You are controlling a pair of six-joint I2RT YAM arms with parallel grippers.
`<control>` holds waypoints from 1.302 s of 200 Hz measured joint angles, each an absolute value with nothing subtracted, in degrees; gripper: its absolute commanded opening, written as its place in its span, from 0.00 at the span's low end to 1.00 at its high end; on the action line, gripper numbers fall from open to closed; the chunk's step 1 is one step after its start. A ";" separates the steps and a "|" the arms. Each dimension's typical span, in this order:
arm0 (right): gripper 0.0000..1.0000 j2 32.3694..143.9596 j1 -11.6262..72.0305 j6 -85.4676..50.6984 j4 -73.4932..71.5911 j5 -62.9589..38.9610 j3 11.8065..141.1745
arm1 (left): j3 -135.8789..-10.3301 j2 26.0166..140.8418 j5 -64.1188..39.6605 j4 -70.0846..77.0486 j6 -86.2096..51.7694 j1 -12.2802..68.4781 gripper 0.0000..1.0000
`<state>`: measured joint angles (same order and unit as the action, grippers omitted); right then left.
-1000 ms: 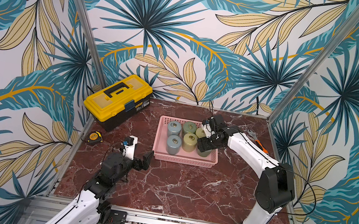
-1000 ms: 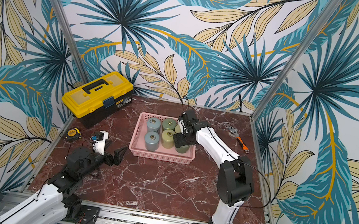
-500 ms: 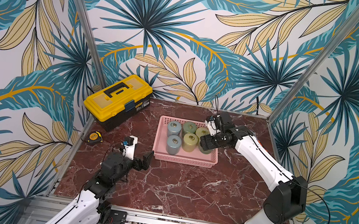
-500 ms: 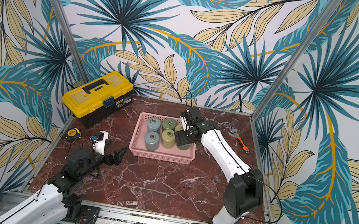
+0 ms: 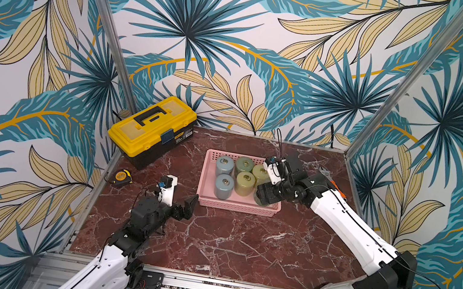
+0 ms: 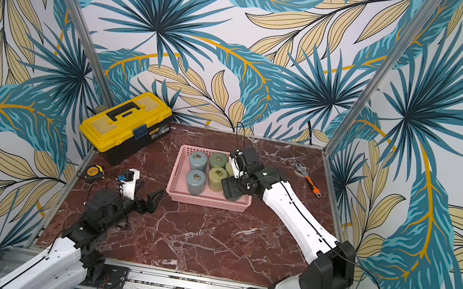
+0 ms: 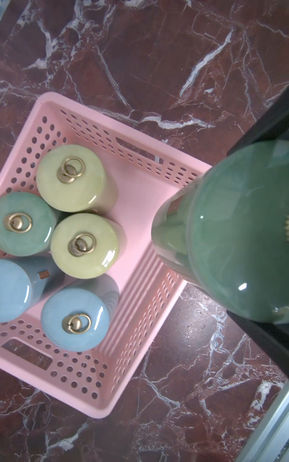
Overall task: Take the tea canister out of the basket
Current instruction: Place the tea canister at the center of the board.
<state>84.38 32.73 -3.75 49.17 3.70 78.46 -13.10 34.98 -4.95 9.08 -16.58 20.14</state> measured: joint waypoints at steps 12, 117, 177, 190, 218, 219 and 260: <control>0.58 82.91 33.85 -4.43 49.25 3.86 76.73 | -13.10 34.98 -4.78 8.80 -16.91 20.14 1.00; 0.57 74.74 46.09 -12.64 49.91 5.65 66.83 | -13.10 34.98 -3.64 7.81 -17.61 20.14 1.00; 0.57 74.74 57.14 -18.61 49.95 8.78 65.45 | -13.10 34.98 -3.40 7.79 -17.61 20.14 1.00; 0.57 74.89 59.46 -20.08 49.95 9.63 65.34 | -13.10 34.98 -3.33 7.79 -17.61 20.14 1.00; 0.57 75.50 63.83 -23.05 49.17 10.85 64.55 | -13.10 34.98 -3.16 7.79 -17.61 20.14 1.00; 0.57 75.50 63.92 -23.14 49.15 10.90 64.51 | -13.10 34.98 -3.18 7.79 -17.61 20.14 1.00; 0.57 76.66 68.53 -26.65 48.01 11.99 62.37 | -13.10 34.98 -2.83 7.79 -17.61 20.14 1.00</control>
